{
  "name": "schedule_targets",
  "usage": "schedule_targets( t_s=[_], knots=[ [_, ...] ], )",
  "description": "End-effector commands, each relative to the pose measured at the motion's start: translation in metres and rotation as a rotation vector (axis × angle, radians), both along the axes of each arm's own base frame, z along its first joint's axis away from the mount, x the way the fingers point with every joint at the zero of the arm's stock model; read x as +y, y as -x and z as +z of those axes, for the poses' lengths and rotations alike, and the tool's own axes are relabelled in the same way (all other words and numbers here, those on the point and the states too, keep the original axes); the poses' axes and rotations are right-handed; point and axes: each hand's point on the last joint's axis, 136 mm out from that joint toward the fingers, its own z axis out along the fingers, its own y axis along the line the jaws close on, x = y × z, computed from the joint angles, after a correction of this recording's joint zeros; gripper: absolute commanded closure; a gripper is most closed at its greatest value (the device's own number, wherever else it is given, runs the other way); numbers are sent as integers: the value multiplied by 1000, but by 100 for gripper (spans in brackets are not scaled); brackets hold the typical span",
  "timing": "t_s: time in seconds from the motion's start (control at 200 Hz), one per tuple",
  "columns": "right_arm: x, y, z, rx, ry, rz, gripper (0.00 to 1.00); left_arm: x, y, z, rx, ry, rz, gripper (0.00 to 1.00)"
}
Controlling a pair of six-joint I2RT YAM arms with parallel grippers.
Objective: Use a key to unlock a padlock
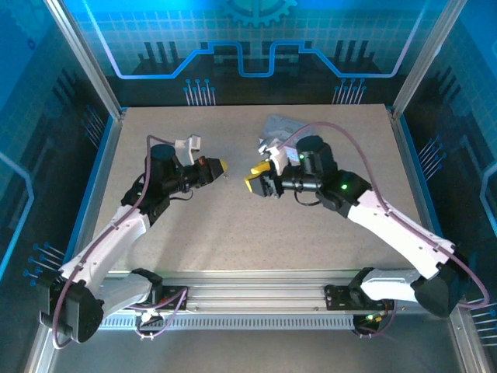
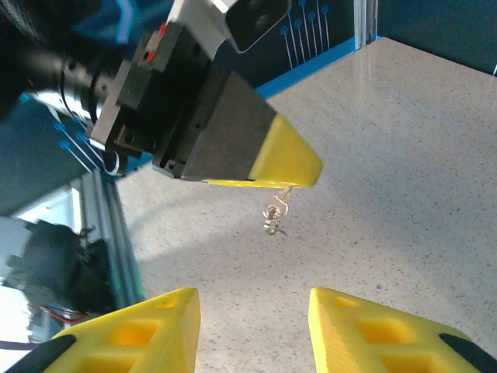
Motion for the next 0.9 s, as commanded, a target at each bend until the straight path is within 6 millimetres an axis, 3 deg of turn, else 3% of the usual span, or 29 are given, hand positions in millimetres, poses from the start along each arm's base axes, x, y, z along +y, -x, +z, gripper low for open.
schedule_targets(
  t_s=[0.0,0.13,0.34,0.55,0.89],
  knots=[
    [3,19,-2,197,-100,103,60,-14,14,51,-326,-24,-148,100],
    [12,22,7,259,-175,158,60,-21,22,70,-493,-9,-213,100],
    [17,13,21,274,-267,172,58,-34,34,93,-610,76,-330,100],
    [15,7,32,298,-329,180,62,-42,41,97,-628,127,-406,100],
    [15,-6,27,287,-296,130,67,-48,42,93,-584,147,-457,100]
  ],
)
